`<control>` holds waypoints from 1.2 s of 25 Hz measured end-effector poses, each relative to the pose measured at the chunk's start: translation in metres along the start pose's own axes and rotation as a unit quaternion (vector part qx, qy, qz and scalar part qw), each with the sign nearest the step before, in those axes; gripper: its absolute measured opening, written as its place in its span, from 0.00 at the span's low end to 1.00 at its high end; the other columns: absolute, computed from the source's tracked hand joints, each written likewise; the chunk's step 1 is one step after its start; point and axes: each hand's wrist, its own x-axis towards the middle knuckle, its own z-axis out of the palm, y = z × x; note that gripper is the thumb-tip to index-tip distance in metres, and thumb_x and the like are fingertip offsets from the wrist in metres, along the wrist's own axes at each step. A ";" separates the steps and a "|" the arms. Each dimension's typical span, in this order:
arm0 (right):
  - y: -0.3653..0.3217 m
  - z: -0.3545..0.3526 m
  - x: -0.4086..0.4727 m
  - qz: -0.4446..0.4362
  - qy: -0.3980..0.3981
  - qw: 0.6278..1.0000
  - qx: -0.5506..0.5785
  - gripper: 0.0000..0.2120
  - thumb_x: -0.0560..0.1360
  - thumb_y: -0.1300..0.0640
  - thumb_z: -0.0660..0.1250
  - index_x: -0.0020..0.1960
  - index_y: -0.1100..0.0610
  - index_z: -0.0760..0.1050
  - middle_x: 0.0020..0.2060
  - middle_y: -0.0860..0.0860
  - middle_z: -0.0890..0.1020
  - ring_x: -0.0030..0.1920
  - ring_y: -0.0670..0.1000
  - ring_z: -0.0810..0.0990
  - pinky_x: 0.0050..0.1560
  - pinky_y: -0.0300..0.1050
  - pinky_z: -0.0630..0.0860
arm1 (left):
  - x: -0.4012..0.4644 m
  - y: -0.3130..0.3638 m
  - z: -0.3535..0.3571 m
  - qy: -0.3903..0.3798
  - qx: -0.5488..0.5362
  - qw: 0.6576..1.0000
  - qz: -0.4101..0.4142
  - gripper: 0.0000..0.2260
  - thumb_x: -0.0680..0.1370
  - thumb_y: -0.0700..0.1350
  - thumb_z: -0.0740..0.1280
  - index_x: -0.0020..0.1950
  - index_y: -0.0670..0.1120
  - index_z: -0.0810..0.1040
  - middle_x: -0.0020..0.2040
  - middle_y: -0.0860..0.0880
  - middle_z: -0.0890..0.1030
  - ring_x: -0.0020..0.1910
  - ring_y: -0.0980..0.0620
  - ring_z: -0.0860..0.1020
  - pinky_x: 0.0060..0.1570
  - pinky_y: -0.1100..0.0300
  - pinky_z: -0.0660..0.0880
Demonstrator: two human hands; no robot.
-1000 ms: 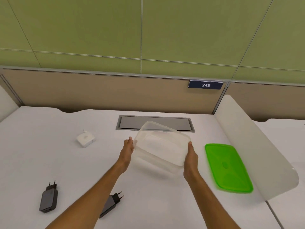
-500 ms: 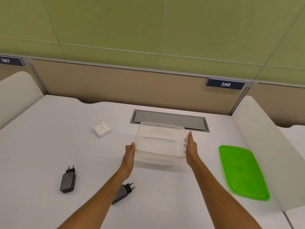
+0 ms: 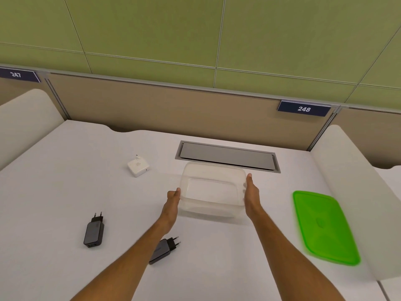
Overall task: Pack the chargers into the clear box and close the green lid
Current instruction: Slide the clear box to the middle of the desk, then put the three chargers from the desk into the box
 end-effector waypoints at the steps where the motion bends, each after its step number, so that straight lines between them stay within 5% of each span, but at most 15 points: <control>1: 0.000 0.000 0.000 -0.001 -0.001 1.000 -0.007 0.33 0.79 0.35 0.50 0.75 0.56 0.62 0.73 0.55 0.67 0.72 0.58 0.66 0.72 0.55 0.60 | -0.001 0.000 -0.002 -0.005 -0.004 1.000 -0.001 0.19 0.80 0.62 0.50 0.49 0.47 0.65 0.54 0.50 0.72 0.56 0.51 0.69 0.55 0.55 0.61; 5: 0.002 0.001 -0.013 -0.089 0.060 0.984 -0.144 0.30 0.80 0.39 0.52 0.74 0.57 0.63 0.73 0.55 0.67 0.72 0.58 0.66 0.73 0.56 0.61 | -0.006 -0.008 -0.021 0.004 0.077 0.997 0.016 0.17 0.80 0.61 0.49 0.60 0.54 0.68 0.60 0.51 0.73 0.59 0.50 0.69 0.57 0.56 0.62; 8: 0.002 0.010 -0.034 -0.306 0.126 0.904 -0.271 0.23 0.79 0.49 0.62 0.70 0.59 0.69 0.68 0.56 0.73 0.69 0.57 0.70 0.71 0.54 0.63 | -0.015 -0.026 -0.050 0.024 0.158 0.985 0.067 0.18 0.79 0.61 0.51 0.64 0.56 0.68 0.61 0.55 0.72 0.61 0.52 0.70 0.60 0.58 0.63; 13: 0.010 0.053 -0.079 -0.500 -0.030 0.796 -0.339 0.20 0.75 0.55 0.67 0.66 0.59 0.74 0.64 0.55 0.77 0.64 0.55 0.73 0.67 0.49 0.68 | -0.024 -0.066 -0.087 0.032 0.368 0.923 0.112 0.20 0.83 0.51 0.51 0.73 0.46 0.63 0.75 0.49 0.62 0.75 0.50 0.56 0.74 0.54 0.50; 17: 0.038 0.080 -0.105 -0.511 -0.177 0.723 -0.430 0.22 0.74 0.51 0.65 0.67 0.57 0.73 0.64 0.54 0.77 0.63 0.56 0.74 0.66 0.49 0.69 | -0.025 -0.083 -0.097 0.014 0.479 0.866 0.139 0.23 0.83 0.51 0.49 0.77 0.46 0.54 0.78 0.51 0.50 0.77 0.54 0.47 0.74 0.55 0.43; 23: 0.085 0.101 -0.115 -0.441 -0.310 0.619 -0.572 0.28 0.72 0.50 0.66 0.71 0.57 0.68 0.68 0.55 0.73 0.67 0.56 0.70 0.70 0.48 0.62 | -0.030 -0.093 -0.098 0.036 0.561 0.804 0.192 0.39 0.75 0.64 0.32 0.76 0.43 0.57 0.77 0.46 0.54 0.76 0.47 0.54 0.73 0.52 0.50; 30: 0.109 0.117 -0.124 -0.435 -0.347 0.566 -0.608 0.30 0.70 0.50 0.69 0.70 0.57 0.68 0.66 0.56 0.74 0.65 0.57 0.71 0.69 0.52 0.63 | -0.029 -0.095 -0.098 0.048 0.558 0.807 0.186 0.38 0.76 0.62 0.31 0.75 0.44 0.59 0.77 0.48 0.57 0.76 0.49 0.55 0.73 0.53 0.50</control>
